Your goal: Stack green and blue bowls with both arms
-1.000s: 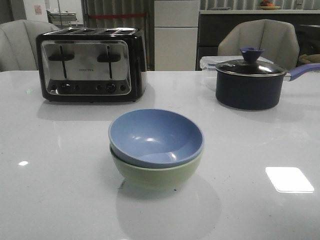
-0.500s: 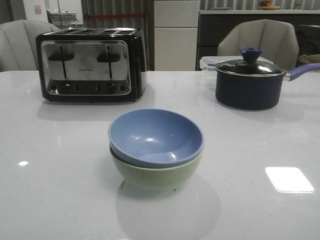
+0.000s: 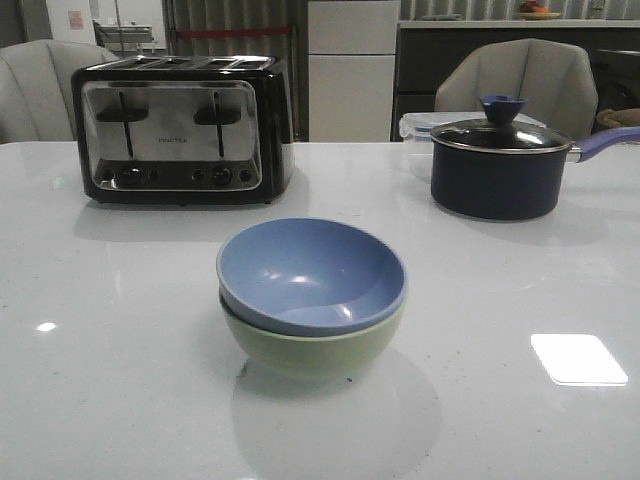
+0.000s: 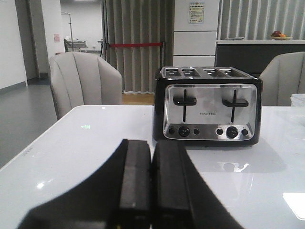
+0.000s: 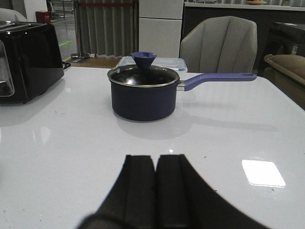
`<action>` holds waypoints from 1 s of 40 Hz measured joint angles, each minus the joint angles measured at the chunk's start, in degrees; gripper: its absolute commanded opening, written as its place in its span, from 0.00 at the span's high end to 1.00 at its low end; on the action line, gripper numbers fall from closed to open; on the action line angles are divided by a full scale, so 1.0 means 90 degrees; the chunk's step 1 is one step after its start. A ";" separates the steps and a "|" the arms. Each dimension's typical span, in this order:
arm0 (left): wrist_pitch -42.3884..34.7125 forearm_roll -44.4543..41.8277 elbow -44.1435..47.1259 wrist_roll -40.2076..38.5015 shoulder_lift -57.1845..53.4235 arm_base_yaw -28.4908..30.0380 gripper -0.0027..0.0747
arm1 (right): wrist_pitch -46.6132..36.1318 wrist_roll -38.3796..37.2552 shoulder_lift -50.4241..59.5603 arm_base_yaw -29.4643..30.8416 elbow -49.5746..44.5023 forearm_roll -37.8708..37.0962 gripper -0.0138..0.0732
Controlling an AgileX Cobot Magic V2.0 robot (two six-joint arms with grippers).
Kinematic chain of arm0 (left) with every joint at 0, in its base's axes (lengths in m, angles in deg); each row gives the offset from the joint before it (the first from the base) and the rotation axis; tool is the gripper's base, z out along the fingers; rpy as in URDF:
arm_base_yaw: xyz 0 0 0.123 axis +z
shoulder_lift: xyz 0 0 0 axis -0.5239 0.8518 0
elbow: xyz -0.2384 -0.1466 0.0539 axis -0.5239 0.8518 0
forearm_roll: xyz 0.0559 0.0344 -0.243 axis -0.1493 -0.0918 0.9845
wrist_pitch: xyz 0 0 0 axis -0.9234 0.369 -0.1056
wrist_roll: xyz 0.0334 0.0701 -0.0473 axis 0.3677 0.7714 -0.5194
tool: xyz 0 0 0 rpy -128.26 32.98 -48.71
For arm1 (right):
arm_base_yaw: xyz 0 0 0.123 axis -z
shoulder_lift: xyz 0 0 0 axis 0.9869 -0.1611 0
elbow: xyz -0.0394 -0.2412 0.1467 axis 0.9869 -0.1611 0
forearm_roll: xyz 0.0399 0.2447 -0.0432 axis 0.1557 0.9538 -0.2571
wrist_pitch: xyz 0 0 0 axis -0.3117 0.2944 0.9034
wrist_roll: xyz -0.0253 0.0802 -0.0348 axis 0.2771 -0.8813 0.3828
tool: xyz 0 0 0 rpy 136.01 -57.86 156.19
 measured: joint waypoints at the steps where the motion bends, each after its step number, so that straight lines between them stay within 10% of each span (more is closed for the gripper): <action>1: 0.0000 0.0000 0.0000 0.0000 0.0000 0.0000 0.85 | 0.0000 0.0000 0.0000 0.0000 0.0000 0.0000 0.77; 40: 0.0000 0.0013 0.0000 0.0000 0.0000 0.0000 0.85 | -0.0863 -0.0416 0.0010 0.0000 -0.0004 -0.0573 0.77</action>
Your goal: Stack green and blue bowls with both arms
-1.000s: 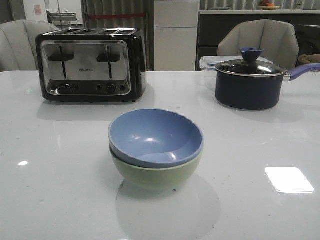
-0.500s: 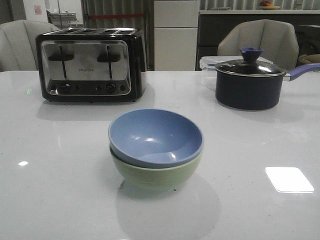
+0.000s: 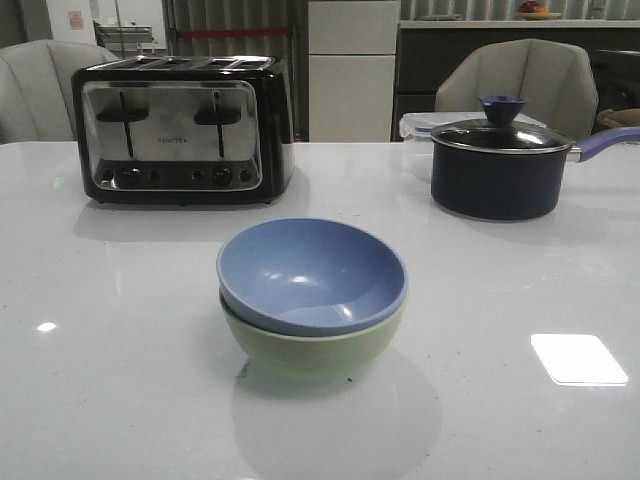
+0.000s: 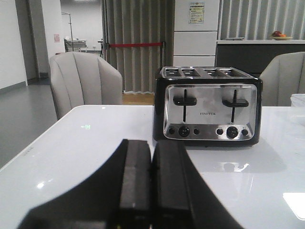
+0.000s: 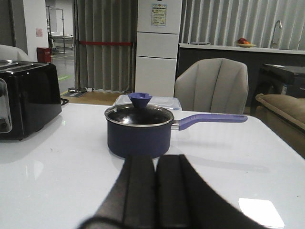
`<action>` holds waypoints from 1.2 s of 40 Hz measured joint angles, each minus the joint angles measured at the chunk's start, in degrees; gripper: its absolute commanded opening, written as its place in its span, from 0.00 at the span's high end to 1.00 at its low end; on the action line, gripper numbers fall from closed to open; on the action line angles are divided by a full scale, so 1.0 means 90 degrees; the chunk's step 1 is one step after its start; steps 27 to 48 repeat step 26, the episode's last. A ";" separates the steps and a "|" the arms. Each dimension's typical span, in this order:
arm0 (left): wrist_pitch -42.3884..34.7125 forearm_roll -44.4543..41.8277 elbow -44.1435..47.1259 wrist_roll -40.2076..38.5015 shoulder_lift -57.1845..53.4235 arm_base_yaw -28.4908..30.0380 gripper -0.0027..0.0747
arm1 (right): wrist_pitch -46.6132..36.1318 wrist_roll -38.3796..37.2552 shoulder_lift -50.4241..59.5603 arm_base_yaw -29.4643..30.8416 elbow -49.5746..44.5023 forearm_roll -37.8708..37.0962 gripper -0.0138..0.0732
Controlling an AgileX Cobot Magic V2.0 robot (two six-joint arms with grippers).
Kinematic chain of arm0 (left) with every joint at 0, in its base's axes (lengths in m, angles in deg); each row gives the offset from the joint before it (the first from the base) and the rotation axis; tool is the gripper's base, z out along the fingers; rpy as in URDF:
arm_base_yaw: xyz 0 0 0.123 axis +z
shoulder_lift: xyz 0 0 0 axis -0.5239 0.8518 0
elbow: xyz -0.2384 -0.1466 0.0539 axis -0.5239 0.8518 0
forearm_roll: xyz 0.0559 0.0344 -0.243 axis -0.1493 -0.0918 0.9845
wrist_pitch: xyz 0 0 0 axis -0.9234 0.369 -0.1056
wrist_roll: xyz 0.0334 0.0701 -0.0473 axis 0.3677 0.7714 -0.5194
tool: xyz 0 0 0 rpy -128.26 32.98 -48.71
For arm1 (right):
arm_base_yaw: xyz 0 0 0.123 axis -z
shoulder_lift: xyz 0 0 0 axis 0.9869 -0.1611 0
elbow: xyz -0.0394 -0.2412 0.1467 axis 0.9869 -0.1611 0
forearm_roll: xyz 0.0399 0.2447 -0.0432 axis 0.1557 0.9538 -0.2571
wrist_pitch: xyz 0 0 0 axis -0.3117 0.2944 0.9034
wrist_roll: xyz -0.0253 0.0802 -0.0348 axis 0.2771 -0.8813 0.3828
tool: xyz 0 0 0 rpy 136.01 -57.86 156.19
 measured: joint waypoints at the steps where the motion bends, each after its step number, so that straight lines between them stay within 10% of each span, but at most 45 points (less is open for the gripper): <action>1: 0.0000 0.0000 0.0000 0.0000 0.0000 0.0000 0.85 | 0.0035 -0.0003 0.0000 0.0000 0.0000 0.0000 0.77; 48: 0.0000 0.0000 0.0000 0.0000 0.0000 0.0000 0.85 | 0.0158 -0.0026 0.0000 0.0000 0.0000 0.0000 0.77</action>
